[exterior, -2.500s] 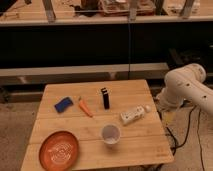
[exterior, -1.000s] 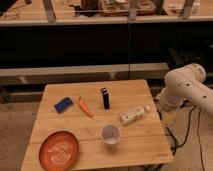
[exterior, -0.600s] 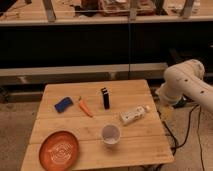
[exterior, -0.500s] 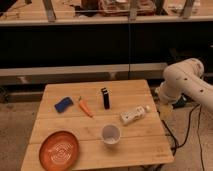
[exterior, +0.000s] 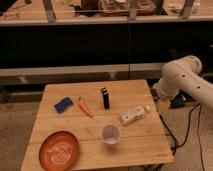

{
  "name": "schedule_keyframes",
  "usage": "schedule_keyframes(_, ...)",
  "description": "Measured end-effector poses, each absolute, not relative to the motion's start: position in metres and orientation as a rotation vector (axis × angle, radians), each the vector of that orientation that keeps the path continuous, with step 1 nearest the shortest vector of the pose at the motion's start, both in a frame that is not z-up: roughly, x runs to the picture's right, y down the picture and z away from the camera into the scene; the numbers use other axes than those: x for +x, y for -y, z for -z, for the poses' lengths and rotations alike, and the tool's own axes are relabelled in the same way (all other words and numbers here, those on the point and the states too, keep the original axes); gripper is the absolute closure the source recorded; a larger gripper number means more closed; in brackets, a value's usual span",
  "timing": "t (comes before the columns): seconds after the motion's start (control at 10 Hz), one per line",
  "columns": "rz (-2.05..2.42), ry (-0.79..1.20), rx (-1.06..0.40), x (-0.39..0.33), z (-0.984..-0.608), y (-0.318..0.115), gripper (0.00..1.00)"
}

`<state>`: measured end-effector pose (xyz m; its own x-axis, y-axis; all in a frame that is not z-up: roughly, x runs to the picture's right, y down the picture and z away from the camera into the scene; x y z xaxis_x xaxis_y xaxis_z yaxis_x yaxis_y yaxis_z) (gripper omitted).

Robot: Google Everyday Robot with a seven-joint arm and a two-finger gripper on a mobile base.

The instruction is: Knock the eraser over

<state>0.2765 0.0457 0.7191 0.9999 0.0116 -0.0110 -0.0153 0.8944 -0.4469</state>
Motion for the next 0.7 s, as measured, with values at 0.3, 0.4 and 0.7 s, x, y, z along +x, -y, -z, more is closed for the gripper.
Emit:
schedule_keyframes(0.3, -0.009, -0.008, -0.447, 0.277, -0.722, -0.043, 0.2)
schedule_keyframes(0.4, -0.007, -0.003, -0.443, 0.274, -0.725, -0.041, 0.2)
schedule_keyframes(0.7, -0.001, -0.003, -0.431, 0.271, -0.732, -0.033, 0.2)
